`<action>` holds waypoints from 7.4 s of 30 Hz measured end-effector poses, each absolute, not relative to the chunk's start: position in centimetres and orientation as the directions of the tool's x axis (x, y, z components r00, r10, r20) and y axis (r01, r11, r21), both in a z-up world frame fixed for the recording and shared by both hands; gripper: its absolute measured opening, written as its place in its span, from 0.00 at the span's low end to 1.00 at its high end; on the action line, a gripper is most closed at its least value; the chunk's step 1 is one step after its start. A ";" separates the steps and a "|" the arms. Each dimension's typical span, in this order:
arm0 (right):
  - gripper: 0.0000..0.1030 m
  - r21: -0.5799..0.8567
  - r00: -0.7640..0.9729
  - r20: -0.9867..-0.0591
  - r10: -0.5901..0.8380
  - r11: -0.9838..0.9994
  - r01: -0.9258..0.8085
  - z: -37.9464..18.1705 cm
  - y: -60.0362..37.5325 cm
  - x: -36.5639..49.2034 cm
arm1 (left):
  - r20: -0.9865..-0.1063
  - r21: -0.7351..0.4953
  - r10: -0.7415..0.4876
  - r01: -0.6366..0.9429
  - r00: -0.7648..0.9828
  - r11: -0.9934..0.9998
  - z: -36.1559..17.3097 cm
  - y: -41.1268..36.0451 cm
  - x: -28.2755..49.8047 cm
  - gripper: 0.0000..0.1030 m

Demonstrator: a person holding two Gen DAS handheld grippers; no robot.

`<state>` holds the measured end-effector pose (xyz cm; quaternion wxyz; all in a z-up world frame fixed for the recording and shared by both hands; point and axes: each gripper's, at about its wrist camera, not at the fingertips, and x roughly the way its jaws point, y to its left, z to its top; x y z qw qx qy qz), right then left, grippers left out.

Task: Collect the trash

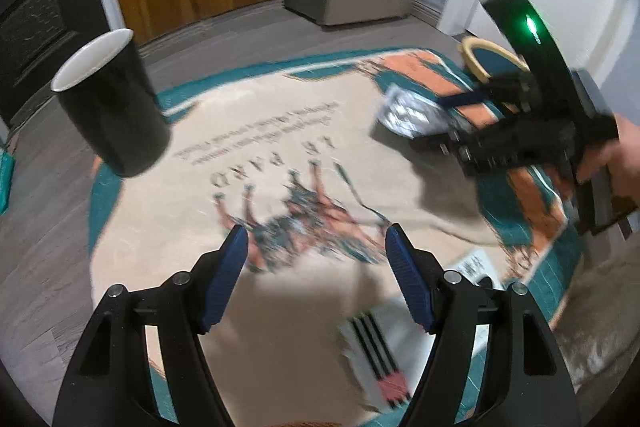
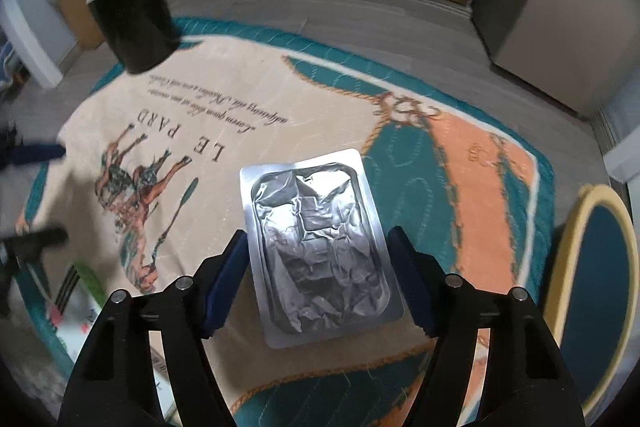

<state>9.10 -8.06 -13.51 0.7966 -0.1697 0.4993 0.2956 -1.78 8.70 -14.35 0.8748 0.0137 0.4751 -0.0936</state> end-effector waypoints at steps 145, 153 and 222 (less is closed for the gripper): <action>0.69 0.255 0.341 -0.822 0.457 0.830 -0.497 -3.8 -19.5 7.7 | -0.885 0.068 -0.127 0.396 0.447 0.916 -15.1 1.4 1.7 0.73; 0.69 0.248 0.370 -0.821 0.435 0.855 -0.455 -4.1 -23.3 9.0 | -0.853 0.077 -0.150 0.406 0.499 0.910 -12.1 -2.9 4.3 0.73; 0.95 0.267 0.649 -0.745 0.151 0.960 0.083 -0.7 -40.9 1.3 | -0.707 0.040 -0.233 0.367 0.668 0.930 -1.0 -16.1 2.3 0.94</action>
